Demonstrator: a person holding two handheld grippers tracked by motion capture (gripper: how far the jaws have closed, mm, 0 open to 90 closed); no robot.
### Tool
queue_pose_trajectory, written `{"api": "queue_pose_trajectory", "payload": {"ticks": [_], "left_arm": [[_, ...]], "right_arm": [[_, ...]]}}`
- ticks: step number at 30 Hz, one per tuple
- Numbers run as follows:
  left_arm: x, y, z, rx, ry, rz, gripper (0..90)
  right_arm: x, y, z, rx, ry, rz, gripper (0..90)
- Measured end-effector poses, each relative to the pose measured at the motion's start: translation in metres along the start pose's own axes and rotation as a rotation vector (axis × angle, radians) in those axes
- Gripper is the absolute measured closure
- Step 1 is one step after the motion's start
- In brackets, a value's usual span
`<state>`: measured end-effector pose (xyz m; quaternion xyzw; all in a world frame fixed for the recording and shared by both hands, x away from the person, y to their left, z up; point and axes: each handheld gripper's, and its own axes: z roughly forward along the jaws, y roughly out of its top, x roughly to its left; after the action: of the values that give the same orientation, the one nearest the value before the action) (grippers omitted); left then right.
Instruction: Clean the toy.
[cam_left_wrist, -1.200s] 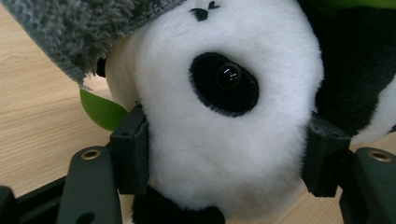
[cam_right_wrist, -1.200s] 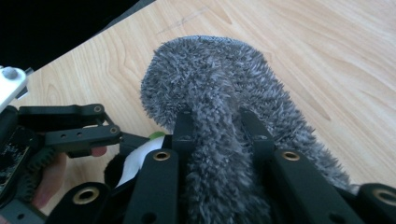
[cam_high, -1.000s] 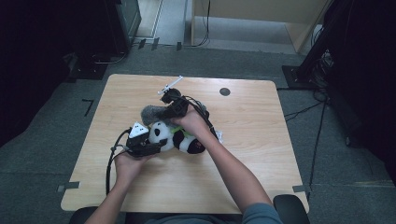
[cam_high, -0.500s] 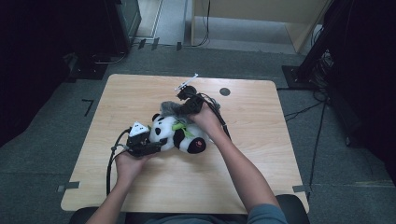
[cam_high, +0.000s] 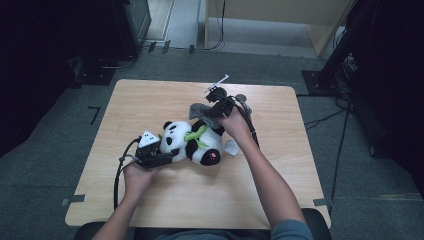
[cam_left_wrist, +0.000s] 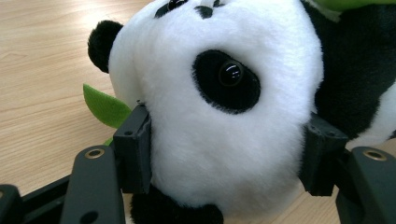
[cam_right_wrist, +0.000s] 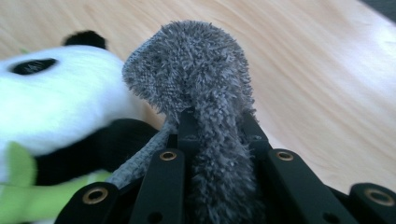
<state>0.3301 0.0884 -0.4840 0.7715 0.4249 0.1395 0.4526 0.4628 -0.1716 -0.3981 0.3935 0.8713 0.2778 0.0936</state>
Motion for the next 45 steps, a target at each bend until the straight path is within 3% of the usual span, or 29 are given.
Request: {"api": "queue_pose_trajectory", "payload": {"ticks": [4, 7, 10, 11, 12, 13, 14, 15, 20, 26, 31, 36, 38, 45], "left_arm": [[0.001, -0.001, 0.0, -0.003, -0.006, 0.002, 31.6], [0.001, -0.001, 0.0, -0.008, -0.008, 0.004, 31.0], [0.001, -0.001, 0.0, -0.011, -0.009, 0.001, 30.8], [0.001, -0.001, 0.0, -0.011, -0.009, 0.001, 30.7], [0.001, -0.001, -0.001, -0.011, -0.008, 0.001, 30.7], [0.001, -0.001, -0.001, -0.011, -0.009, 0.002, 30.7], [0.001, -0.001, -0.001, -0.013, -0.009, 0.001, 30.5], [0.001, -0.001, -0.001, -0.013, -0.009, 0.001, 30.4], [0.002, -0.002, -0.001, -0.017, -0.012, 0.01, 30.2], [0.002, -0.002, -0.001, -0.021, -0.011, -0.002, 30.0], [0.002, -0.003, 0.0, -0.027, -0.007, -0.011, 29.3], [0.001, -0.001, 0.0, -0.007, -0.002, -0.022, 30.2], [0.001, -0.001, 0.0, 0.001, 0.0, -0.029, 30.8], [-0.001, 0.0, 0.0, 0.01, -0.002, -0.029, 31.5]], "right_arm": [[0.0, 0.002, -0.006, -0.048, 0.011, 0.011, 76.3], [0.008, 0.01, -0.01, -0.08, 0.012, -0.015, 76.3], [0.026, 0.026, -0.013, -0.126, 0.031, -0.052, 76.1], [0.026, 0.026, -0.013, -0.126, 0.031, -0.052, 76.1], [0.037, 0.036, -0.014, -0.145, 0.052, -0.071, 76.1], [0.037, 0.036, -0.014, -0.145, 0.052, -0.071, 76.1], [0.05, 0.043, -0.011, -0.156, 0.069, -0.088, 76.0], [0.05, 0.043, -0.011, -0.156, 0.069, -0.088, 76.0], [0.08, 0.053, 0.014, -0.134, 0.139, -0.134, 75.5], [0.096, 0.048, 0.036, -0.076, 0.168, -0.168, 75.1], [0.093, 0.04, 0.04, -0.07, 0.176, -0.158, 75.3], [0.077, 0.031, 0.034, -0.07, 0.156, -0.137, 75.3], [0.064, 0.023, 0.029, -0.062, 0.141, -0.105, 75.7], [0.05, 0.009, 0.019, -0.052, 0.129, -0.107, 76.0]]}}
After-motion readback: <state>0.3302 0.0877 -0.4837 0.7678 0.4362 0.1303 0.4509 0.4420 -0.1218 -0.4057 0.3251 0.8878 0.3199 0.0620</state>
